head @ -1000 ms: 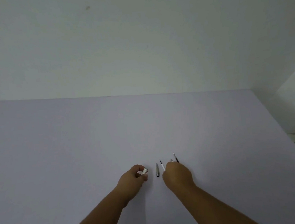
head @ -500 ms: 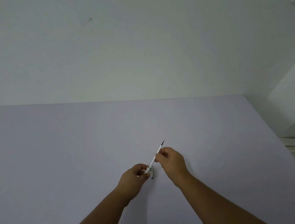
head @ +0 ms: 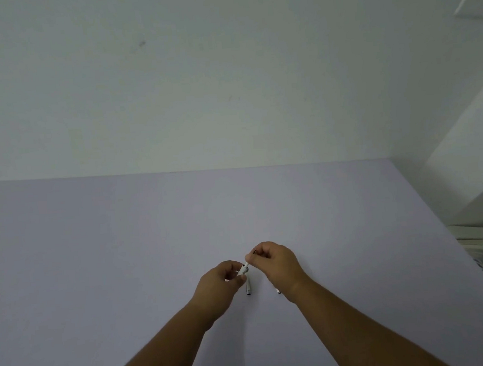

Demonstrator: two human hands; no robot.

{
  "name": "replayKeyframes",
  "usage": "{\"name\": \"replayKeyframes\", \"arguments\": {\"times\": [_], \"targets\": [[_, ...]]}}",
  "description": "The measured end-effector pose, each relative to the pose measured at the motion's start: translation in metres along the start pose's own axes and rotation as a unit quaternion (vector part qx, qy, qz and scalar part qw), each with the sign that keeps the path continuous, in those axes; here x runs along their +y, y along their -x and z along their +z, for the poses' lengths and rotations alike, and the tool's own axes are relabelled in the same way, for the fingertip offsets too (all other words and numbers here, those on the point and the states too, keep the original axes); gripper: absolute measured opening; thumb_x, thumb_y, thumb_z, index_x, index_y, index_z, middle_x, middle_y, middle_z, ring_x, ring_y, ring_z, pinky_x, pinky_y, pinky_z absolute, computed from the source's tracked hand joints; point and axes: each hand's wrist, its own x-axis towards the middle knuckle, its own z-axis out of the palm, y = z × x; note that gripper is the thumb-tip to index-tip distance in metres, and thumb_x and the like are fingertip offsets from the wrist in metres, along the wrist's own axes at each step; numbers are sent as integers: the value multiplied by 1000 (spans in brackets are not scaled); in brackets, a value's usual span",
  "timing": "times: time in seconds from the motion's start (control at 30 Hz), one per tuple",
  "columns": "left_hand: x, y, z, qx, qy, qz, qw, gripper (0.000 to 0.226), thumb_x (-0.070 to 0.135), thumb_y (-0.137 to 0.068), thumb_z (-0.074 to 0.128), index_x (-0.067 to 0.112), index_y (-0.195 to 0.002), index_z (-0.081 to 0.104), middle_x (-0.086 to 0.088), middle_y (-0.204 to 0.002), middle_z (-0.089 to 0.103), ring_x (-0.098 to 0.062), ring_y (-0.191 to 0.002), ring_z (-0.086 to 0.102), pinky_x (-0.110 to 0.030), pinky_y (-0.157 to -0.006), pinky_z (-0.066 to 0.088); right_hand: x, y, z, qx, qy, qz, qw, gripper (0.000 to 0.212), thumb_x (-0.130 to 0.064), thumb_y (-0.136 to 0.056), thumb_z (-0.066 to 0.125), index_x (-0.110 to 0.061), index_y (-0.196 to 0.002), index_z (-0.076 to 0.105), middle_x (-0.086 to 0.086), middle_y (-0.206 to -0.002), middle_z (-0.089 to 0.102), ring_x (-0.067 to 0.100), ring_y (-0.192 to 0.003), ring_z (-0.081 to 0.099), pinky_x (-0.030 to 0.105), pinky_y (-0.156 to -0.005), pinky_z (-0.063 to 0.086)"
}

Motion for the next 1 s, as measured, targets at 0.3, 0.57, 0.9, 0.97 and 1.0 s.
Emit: {"name": "replayKeyframes", "arguments": {"times": [0.3,0.57,0.9,0.97,1.0], "targets": [[-5,-1,-3,-1,43,-22,999,13,24,-89,59,30,-100,61,-1,-89,62,-12,-74,63,-20,-59,48,25,-15,-24,51,195,47,978,13,-23,-87,54,-17,-80,62,0,-78,63,15,-71,57,20,-56,42],[-9,2,-5,4,39,-31,999,22,23,-92,54,35,-111,52,1,-88,63,-17,-80,65,-22,-62,51,51,-11,24,-57,385,-12,921,20,-28,-90,50,-13,-94,63,7,-95,68,23,-85,61,29,-68,46],[-21,7,-10,9,31,-54,998,19,25,-92,53,37,-107,53,3,-88,63,-16,-79,64,-24,-62,50,57,-15,46,20,345,35,938,21,-20,-90,50,-12,-108,57,8,-106,63,22,-92,59,25,-69,44],[-22,7,-11,7,22,-52,998,18,25,-92,53,38,-105,54,1,-89,63,-15,-78,63,-24,-62,50,49,-16,39,27,250,60,966,23,-21,-89,52,-12,-109,61,6,-99,63,21,-85,59,26,-71,48],[-21,7,-11,5,16,-51,999,17,25,-93,52,38,-105,54,1,-89,63,-15,-78,63,-25,-63,50,44,-17,35,40,173,69,982,20,-22,-89,53,-14,-104,64,5,-92,64,20,-79,58,30,-72,52]]}}
